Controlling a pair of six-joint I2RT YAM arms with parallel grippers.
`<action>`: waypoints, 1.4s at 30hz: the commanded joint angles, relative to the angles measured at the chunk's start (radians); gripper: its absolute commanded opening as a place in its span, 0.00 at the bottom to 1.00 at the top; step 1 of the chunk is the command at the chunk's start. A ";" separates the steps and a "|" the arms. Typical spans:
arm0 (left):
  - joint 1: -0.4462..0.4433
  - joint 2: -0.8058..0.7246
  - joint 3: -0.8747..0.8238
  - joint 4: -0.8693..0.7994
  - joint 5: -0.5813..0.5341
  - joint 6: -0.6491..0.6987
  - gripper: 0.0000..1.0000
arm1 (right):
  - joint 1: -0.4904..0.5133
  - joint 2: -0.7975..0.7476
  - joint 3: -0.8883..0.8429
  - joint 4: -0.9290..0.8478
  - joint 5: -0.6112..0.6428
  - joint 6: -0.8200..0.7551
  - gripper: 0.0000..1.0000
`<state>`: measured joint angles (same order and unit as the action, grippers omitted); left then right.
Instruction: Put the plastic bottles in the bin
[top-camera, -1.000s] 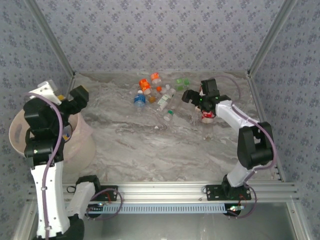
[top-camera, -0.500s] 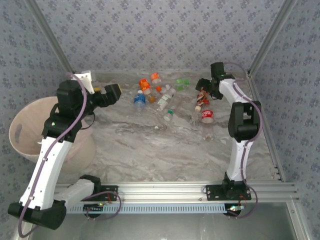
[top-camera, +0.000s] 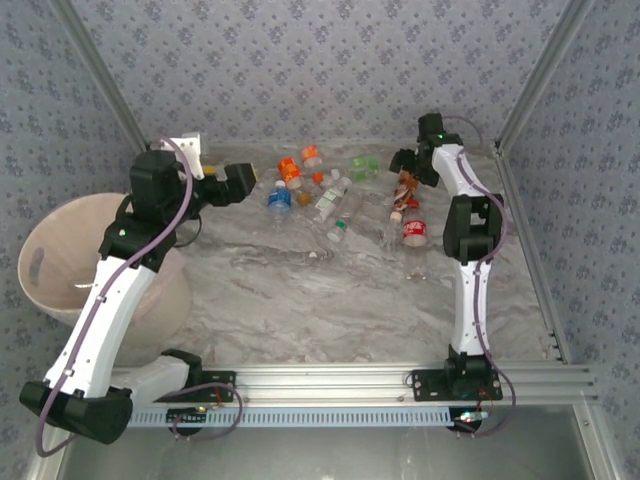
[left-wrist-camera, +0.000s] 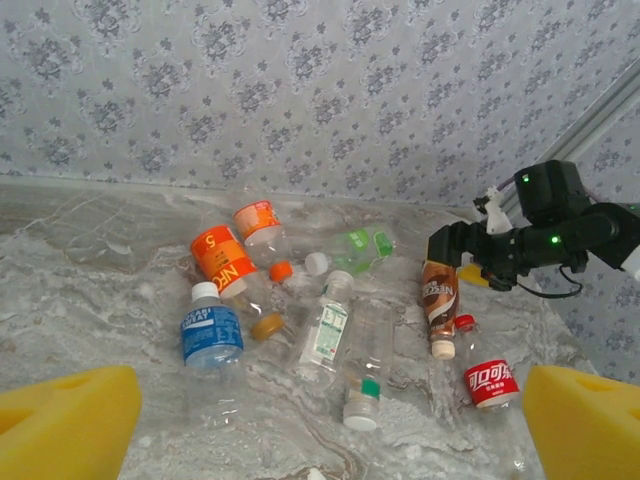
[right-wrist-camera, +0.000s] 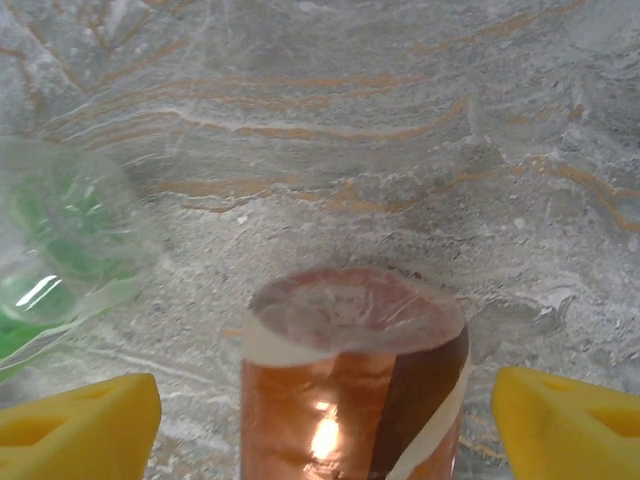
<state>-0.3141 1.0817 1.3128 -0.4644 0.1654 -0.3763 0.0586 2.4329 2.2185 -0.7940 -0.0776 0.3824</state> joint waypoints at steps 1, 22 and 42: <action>-0.009 0.008 -0.007 0.059 0.019 0.020 0.98 | 0.001 0.051 0.051 -0.065 0.039 0.017 0.84; -0.108 0.178 0.026 0.076 0.042 0.019 0.98 | 0.033 -0.036 -0.053 0.049 0.085 -0.028 0.57; -0.251 0.414 0.090 0.149 0.129 -0.008 0.98 | 0.114 -0.641 -0.754 0.654 -0.146 0.183 0.50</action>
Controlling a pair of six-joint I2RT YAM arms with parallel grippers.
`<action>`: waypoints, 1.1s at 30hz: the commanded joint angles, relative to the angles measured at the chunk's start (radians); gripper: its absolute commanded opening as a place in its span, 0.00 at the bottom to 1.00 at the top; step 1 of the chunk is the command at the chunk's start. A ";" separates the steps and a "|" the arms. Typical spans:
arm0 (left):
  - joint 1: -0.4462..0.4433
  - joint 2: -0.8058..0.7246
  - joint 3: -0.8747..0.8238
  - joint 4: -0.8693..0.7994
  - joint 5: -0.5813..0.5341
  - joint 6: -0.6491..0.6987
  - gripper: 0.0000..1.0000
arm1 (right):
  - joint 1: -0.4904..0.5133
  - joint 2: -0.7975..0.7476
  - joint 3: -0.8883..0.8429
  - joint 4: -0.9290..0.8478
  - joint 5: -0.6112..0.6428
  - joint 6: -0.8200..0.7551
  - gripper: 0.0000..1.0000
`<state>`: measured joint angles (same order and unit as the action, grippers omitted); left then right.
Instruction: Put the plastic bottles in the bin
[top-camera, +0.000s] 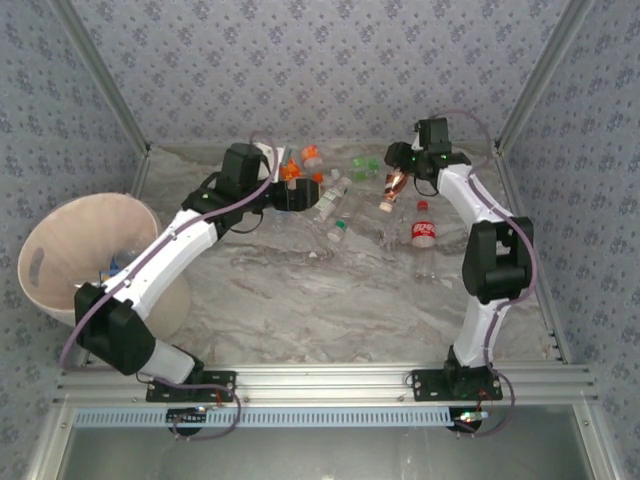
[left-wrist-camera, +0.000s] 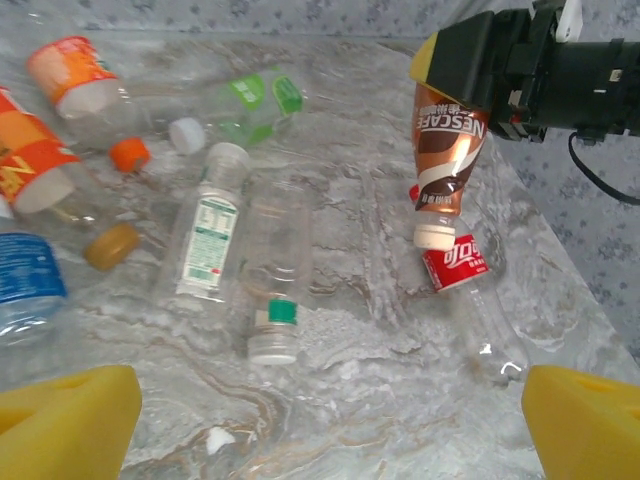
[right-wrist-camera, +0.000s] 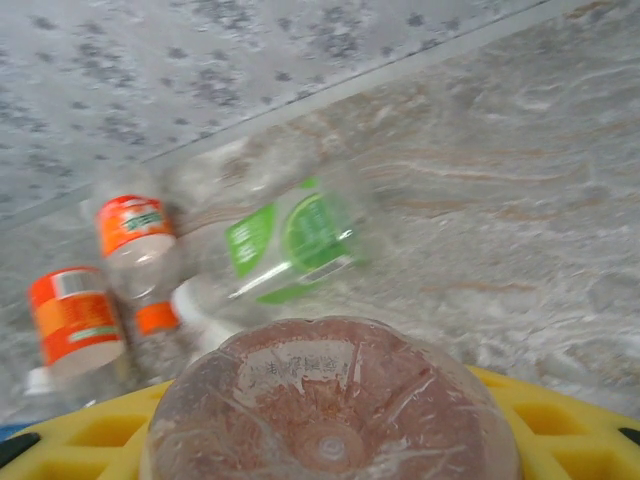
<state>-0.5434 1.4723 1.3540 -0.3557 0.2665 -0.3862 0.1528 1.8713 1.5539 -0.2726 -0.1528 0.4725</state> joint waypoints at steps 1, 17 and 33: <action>-0.029 0.035 0.049 0.049 0.031 -0.003 0.98 | 0.027 -0.109 -0.131 0.173 -0.083 0.117 0.50; -0.165 0.225 0.112 0.084 0.155 0.099 0.95 | 0.174 -0.420 -0.495 0.435 -0.242 0.422 0.52; -0.199 0.262 0.114 0.071 0.218 0.179 0.50 | 0.192 -0.447 -0.506 0.489 -0.277 0.468 0.53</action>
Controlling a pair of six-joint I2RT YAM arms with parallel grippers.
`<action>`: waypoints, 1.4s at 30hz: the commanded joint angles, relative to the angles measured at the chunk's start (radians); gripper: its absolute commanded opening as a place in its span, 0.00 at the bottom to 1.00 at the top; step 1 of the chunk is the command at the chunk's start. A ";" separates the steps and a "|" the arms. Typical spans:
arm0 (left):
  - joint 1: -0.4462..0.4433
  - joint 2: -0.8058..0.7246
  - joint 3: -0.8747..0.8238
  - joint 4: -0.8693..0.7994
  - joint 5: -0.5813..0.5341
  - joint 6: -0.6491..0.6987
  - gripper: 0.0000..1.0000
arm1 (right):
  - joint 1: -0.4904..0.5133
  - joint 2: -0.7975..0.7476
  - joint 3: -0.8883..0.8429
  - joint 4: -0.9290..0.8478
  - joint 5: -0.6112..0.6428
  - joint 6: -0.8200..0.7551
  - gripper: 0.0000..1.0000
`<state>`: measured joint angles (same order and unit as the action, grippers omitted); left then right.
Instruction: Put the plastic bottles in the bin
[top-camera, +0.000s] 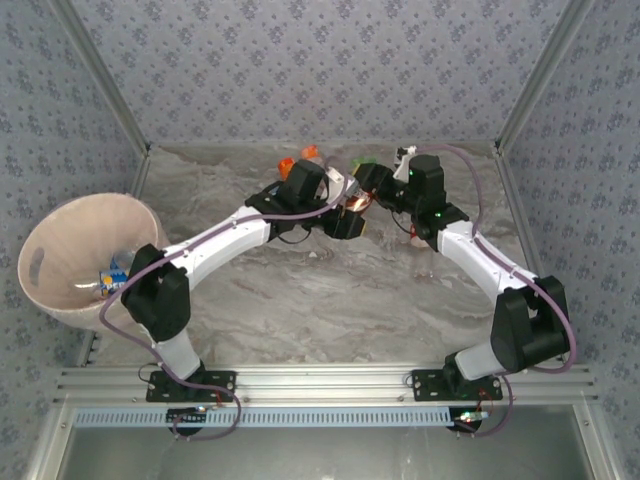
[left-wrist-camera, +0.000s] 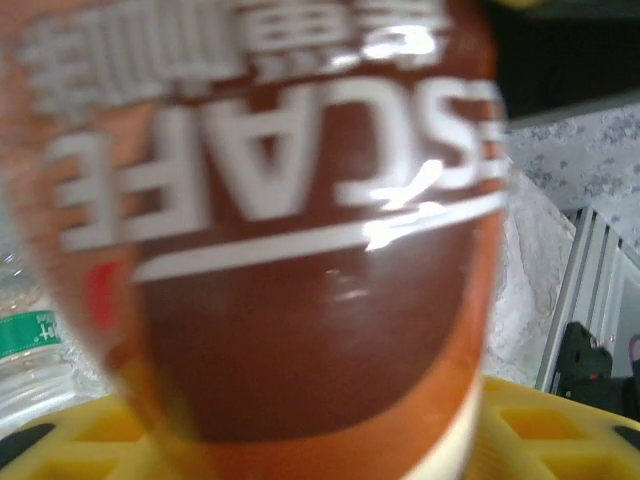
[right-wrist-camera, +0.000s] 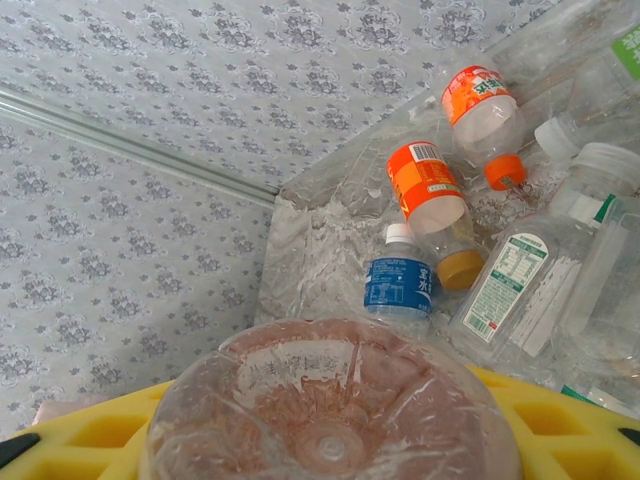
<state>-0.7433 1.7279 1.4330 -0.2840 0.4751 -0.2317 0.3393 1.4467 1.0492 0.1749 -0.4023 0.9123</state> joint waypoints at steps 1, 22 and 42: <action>0.000 0.006 0.035 0.000 0.005 0.023 0.49 | 0.005 -0.023 -0.002 0.043 -0.034 0.029 0.54; 0.009 -0.106 -0.066 0.074 -0.196 -0.005 0.39 | -0.120 -0.180 -0.025 -0.053 -0.101 -0.117 1.00; 0.118 -0.471 -0.080 -0.196 -0.663 -0.023 0.39 | -0.106 -0.201 -0.090 -0.112 0.238 -0.187 1.00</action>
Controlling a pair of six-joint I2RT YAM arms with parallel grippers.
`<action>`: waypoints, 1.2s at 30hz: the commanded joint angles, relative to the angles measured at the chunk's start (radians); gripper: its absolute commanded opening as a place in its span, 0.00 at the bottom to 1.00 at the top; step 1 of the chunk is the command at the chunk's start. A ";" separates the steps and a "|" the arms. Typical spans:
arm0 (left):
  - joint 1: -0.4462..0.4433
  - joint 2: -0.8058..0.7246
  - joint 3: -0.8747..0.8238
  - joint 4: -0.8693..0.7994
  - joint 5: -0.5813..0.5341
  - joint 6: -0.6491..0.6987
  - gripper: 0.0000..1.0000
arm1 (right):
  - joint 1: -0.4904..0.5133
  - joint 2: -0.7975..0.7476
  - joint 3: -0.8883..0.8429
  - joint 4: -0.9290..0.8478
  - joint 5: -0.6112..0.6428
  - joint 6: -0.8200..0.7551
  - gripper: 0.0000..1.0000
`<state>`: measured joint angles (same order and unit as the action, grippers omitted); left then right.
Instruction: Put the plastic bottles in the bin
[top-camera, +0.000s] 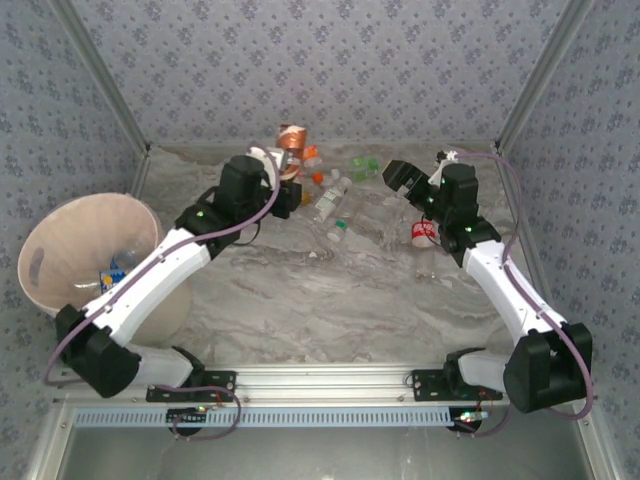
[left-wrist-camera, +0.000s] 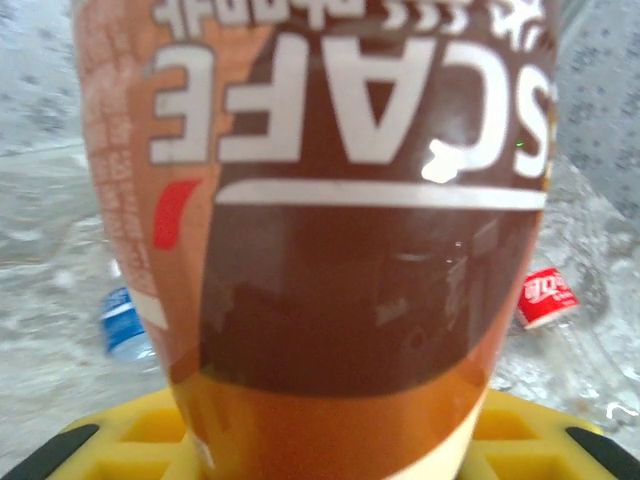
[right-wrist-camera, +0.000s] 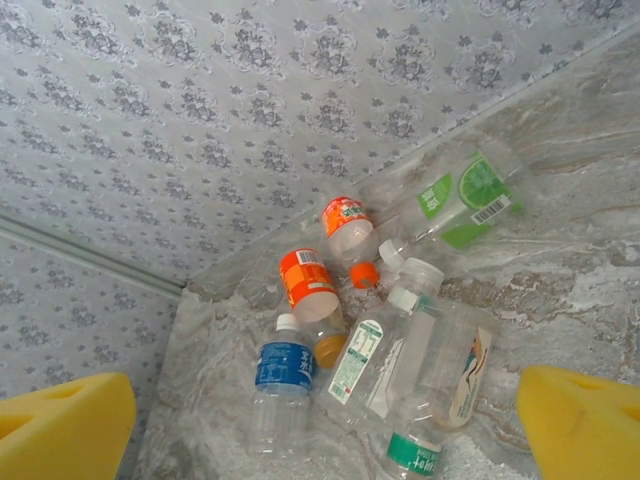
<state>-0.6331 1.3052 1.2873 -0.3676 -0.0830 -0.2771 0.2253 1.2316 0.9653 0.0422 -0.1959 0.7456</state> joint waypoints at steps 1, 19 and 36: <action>0.011 -0.061 0.094 -0.157 -0.130 0.026 0.40 | 0.009 0.020 -0.007 0.029 0.031 -0.019 1.00; 0.268 -0.148 0.349 -0.666 -0.442 -0.051 0.41 | 0.019 0.100 0.042 0.061 -0.002 -0.008 1.00; 0.896 -0.320 0.138 -0.857 -0.487 -0.022 0.43 | 0.017 0.175 0.133 0.039 -0.084 -0.014 1.00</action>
<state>0.2096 0.9592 1.4654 -1.1843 -0.5587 -0.3328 0.2382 1.4017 1.0561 0.0853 -0.2523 0.7433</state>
